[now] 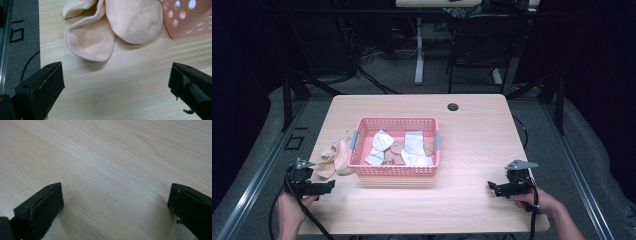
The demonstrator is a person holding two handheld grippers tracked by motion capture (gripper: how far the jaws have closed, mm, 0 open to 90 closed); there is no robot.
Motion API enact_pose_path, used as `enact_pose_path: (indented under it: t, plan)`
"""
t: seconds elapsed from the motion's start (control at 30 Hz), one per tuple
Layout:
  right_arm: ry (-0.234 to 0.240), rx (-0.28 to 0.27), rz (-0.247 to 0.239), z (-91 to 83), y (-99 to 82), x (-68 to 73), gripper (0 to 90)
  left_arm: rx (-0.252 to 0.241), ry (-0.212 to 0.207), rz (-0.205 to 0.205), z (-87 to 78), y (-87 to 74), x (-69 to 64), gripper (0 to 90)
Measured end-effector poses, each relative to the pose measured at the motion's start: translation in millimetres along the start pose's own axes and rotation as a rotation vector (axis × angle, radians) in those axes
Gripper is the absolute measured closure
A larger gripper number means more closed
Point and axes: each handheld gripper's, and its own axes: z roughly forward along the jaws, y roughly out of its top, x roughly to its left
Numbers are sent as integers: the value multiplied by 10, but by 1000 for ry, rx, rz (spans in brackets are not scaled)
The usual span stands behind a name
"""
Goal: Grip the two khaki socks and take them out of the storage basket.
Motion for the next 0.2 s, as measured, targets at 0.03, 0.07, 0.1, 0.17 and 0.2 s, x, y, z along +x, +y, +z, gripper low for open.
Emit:
enact_pose_path:
  t: [0.03, 0.07, 0.1, 0.17, 0.2]
  plan:
    - [0, 0, 0, 0, 0, 0, 0, -5, -5, -1, 12, -15, -1, 0]
    - [0, 0, 0, 0, 0, 0, 0, -14, -11, 5, 36, -32, 1, 0]
    - [0, 0, 1, 0, 0, 0, 0, -16, -19, 6, 55, -40, 4, 0]
    - [-1, 0, 0, 0, 0, 0, 0, -3, -57, 5, 132, -61, 6, 0]
    - [3, -2, 3, 0, 0, 2, 0, 10, -62, 11, 181, -69, 2, 0]
